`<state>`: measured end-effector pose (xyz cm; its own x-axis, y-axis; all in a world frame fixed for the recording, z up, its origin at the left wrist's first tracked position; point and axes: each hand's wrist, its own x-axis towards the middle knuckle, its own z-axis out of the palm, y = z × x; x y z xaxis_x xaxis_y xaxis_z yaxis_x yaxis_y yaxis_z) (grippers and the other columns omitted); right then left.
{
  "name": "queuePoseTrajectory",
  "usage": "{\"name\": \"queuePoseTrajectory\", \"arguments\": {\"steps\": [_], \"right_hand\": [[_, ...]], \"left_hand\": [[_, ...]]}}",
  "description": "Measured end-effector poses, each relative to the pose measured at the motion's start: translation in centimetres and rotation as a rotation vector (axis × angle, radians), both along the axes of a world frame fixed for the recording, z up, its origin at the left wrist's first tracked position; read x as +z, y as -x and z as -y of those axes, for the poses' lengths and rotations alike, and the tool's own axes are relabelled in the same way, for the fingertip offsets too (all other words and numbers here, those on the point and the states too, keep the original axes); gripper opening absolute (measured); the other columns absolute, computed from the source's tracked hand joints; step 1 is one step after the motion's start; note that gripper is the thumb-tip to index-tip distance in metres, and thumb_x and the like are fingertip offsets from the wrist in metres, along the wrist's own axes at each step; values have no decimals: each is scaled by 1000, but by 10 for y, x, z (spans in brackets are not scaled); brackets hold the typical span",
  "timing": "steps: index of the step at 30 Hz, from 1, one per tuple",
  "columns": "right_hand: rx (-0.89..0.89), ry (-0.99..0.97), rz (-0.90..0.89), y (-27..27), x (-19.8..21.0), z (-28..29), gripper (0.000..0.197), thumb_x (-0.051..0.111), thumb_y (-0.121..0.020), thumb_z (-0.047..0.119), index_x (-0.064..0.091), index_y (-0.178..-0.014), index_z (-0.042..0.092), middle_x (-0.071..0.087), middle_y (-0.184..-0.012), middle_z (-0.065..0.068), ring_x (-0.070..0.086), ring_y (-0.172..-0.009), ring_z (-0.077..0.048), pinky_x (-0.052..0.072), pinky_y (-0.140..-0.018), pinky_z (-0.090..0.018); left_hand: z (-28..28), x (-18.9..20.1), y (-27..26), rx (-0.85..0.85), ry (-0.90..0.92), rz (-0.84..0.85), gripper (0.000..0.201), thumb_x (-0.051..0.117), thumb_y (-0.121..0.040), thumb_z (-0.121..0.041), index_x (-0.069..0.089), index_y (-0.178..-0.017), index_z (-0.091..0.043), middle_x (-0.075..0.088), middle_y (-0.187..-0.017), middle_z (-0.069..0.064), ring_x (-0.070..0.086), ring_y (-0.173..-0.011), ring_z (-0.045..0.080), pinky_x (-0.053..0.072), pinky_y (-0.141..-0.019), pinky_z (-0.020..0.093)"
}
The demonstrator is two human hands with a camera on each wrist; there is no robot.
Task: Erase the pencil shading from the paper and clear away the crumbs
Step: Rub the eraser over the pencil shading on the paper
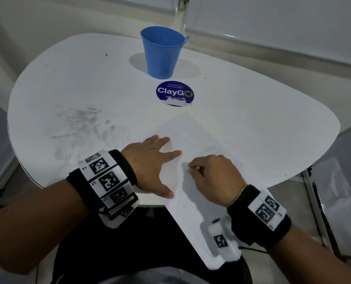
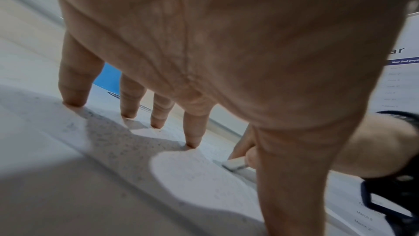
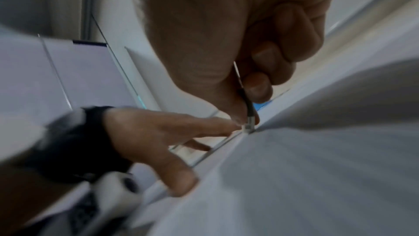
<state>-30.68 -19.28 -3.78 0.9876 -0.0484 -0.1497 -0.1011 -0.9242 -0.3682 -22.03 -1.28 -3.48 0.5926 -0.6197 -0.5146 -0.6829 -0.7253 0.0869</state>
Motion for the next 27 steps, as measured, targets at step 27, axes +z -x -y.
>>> {"name": "queuePoseTrajectory", "arguments": {"steps": [27], "right_hand": [[13, -101, 3, 0, 3, -10, 18, 59, -95, 30, 76, -96, 24, 75, -84, 7, 67, -77, -17, 55, -74, -36]], "left_hand": [[3, -6, 0, -17, 2, 36, 111, 51, -74, -89, -10, -157, -47, -20, -167, -4, -15, -155, 20, 22, -122, 46]]}}
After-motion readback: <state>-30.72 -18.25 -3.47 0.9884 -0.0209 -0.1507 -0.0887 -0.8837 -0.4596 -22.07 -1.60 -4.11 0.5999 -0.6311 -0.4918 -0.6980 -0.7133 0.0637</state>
